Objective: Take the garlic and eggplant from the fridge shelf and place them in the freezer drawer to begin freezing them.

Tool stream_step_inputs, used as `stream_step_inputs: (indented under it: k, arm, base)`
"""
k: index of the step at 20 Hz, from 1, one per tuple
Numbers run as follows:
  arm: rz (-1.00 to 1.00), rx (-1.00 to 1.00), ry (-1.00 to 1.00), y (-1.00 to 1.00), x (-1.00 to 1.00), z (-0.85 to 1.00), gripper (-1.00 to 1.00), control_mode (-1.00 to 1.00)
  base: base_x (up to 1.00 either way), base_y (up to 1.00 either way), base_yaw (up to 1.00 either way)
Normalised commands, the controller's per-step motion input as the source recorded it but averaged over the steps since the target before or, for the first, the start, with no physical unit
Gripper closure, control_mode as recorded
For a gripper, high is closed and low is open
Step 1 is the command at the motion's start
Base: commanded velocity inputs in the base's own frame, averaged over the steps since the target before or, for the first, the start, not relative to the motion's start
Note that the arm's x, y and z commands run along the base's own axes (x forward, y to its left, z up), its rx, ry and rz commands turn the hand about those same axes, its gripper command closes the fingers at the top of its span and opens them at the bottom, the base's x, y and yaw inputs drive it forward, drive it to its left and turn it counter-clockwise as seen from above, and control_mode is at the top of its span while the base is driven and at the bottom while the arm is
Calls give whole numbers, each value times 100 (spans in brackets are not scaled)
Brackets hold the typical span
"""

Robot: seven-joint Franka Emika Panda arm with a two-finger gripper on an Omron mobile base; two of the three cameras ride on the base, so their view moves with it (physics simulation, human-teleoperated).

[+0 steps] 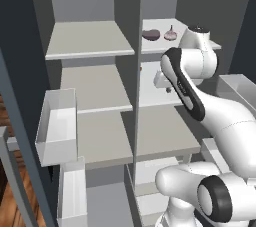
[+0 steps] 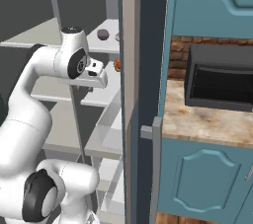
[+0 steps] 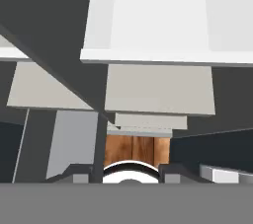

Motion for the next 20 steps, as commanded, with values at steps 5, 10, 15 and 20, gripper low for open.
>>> stream_step_inputs:
  k: [5, 10, 15, 20]
  arm:
    - [-1, 0, -17, 0, -2, 26, -100, -100]
    - [-9, 0, -17, -13, 0, 55, -100, -100]
    - [-19, 0, -27, -46, 0, 78, -100, -100]
    - [-11, 0, -16, -51, 23, 61, -100, -100]
  base:
    - [0, 0, 0]
    - [0, 0, 0]
    - [0, 0, 0]
    - [0, 0, 0]
